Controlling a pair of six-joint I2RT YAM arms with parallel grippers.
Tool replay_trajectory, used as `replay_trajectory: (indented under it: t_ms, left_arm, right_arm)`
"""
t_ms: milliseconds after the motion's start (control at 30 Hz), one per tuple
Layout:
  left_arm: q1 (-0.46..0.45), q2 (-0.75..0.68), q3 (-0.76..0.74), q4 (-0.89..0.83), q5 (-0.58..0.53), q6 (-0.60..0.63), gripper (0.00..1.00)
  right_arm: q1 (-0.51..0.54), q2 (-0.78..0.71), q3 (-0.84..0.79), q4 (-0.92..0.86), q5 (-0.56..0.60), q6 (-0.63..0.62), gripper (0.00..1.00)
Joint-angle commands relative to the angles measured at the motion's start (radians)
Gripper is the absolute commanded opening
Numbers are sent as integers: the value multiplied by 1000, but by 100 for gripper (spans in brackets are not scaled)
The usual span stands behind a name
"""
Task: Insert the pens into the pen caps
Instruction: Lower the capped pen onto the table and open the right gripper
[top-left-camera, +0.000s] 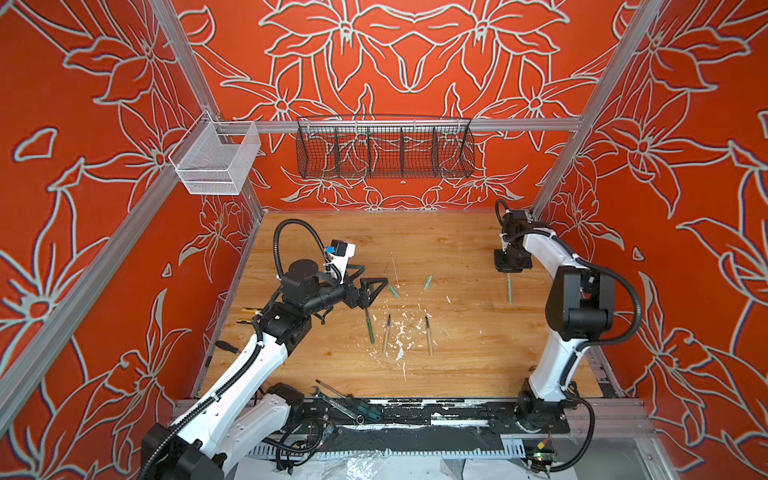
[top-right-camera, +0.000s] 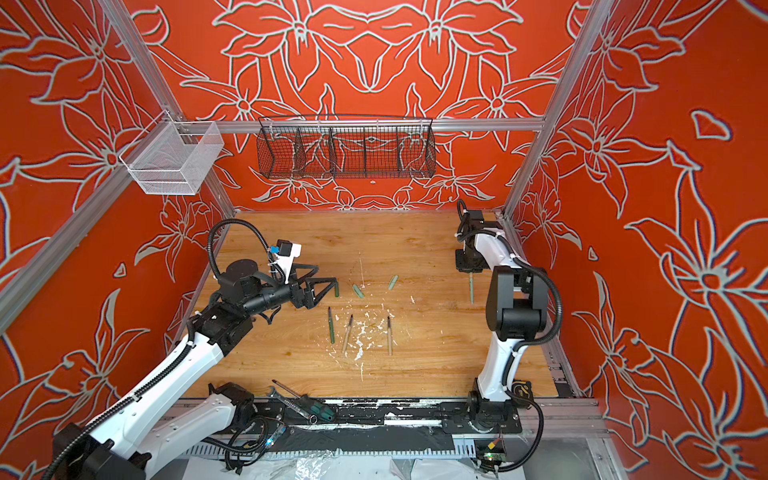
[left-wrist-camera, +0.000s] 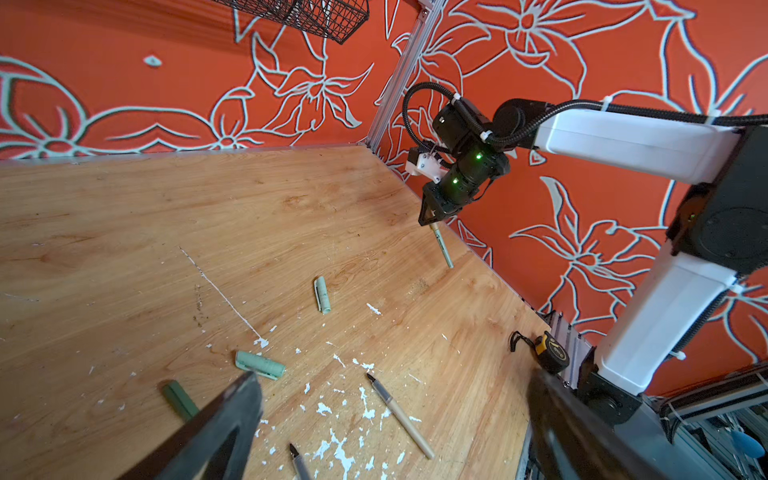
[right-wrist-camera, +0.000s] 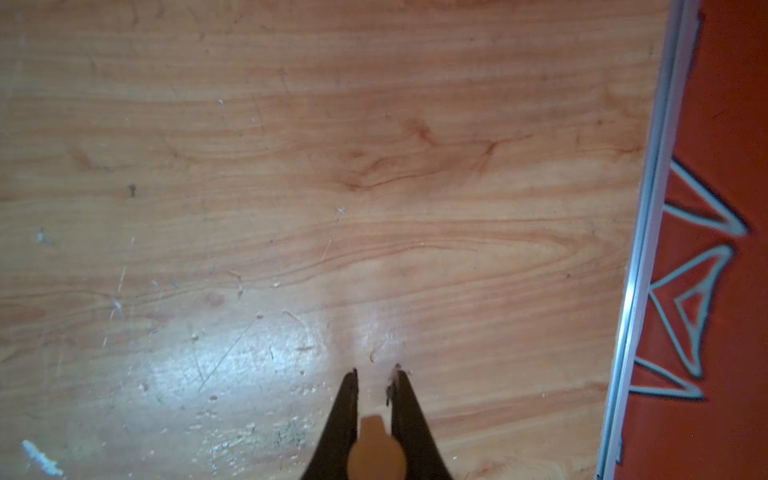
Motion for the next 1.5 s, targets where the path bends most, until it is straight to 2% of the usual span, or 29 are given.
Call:
replay_trajectory:
  t_ms: [0,200,567,833,1067,1133,1167,1333,1467]
  left_arm:
    - [3,8,-5,57,15,-14,97]
    - [3,54,16,79,39,-26,97]
    - [3,31,5,14,40,-8,97]
    - [3,6,10,4,37,-7,97]
    - [3,-74,-21,-41,-1,-9,97]
    - [3,-85,-20,-60,-3,-7,97]
    - [3,-89,-19,-65,-2,-7,97]
    - [3,-120,-35,-76,-1,-22,97]
    - [4,-132,-39,-88,-14,-26,97]
  right_arm:
    - [-4,59,37,-20,12,-14,4]
    - [-4,146,68,-22,29,-17,7]
    - [-4,196,105,-26,17,-11,28]
    - [-10,189,111,-31,37,-15,38]
    - [-10,134,128,-39,24,-5,56]
    - [-10,114,141,-49,12,-5,67]
    - [-10,106,145,-51,12,-5,69]
    - [16,44,174,-83,0,3,71]
    - [89,-58,106,-55,-53,30,72]
